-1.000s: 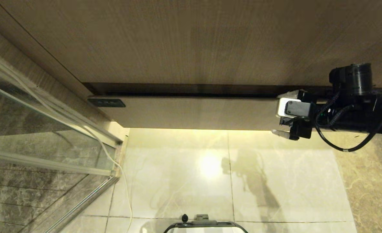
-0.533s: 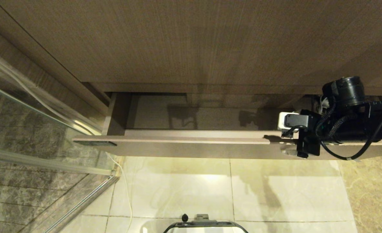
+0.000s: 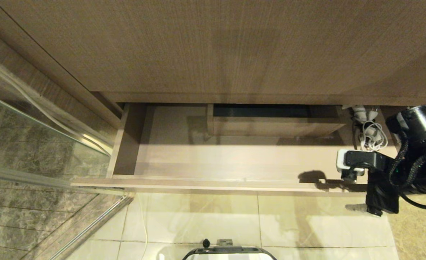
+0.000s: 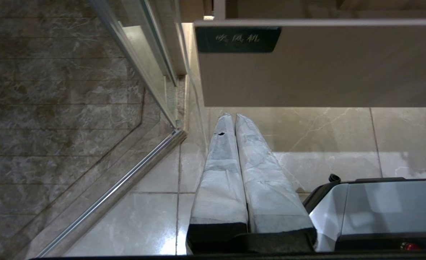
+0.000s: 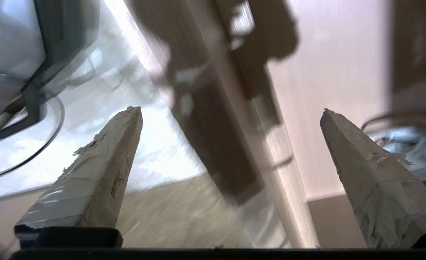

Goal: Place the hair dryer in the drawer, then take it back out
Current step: Pull open the drawer

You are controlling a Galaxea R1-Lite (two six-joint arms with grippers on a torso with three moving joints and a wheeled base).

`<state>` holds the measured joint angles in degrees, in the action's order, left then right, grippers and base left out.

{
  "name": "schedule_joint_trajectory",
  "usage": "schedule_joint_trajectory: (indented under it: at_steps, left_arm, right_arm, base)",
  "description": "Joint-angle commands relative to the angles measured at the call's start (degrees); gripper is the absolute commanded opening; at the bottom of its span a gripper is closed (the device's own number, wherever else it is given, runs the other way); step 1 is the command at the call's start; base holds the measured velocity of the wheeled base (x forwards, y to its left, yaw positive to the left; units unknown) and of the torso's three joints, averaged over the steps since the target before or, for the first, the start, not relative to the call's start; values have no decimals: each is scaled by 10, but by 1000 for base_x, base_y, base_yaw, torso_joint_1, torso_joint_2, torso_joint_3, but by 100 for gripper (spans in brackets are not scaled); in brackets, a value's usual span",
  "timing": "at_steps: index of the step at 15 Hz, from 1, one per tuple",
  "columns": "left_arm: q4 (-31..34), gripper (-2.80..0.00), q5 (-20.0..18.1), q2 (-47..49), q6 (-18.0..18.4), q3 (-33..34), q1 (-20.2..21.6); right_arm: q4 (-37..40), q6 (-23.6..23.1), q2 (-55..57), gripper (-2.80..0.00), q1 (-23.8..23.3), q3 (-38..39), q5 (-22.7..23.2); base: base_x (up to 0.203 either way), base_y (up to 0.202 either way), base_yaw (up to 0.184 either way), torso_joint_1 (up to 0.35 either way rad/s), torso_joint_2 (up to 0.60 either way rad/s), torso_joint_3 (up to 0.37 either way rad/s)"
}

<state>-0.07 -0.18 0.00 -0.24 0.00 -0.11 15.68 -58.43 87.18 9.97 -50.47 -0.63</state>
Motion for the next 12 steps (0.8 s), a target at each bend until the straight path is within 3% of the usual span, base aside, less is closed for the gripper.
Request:
schedule_joint_trajectory:
  at_steps: [1, 8, 12]
  left_arm:
    - [0, -280, 0, 0, 0, 1, 0]
    - [0, -280, 0, 0, 0, 0, 0]
    - [0, -280, 0, 0, 0, 0, 0]
  right_arm:
    - [2, 13, -75, 0, -8, 40, -16]
    - [-3, 209, -237, 0, -59, 58, 20]
    - [-29, 227, -270, 0, -137, 50, 21]
  base:
    - [0, 0, 0, 0, 0, 0]
    - [0, 0, 0, 0, 0, 0]
    - [0, 0, 0, 0, 0, 0]
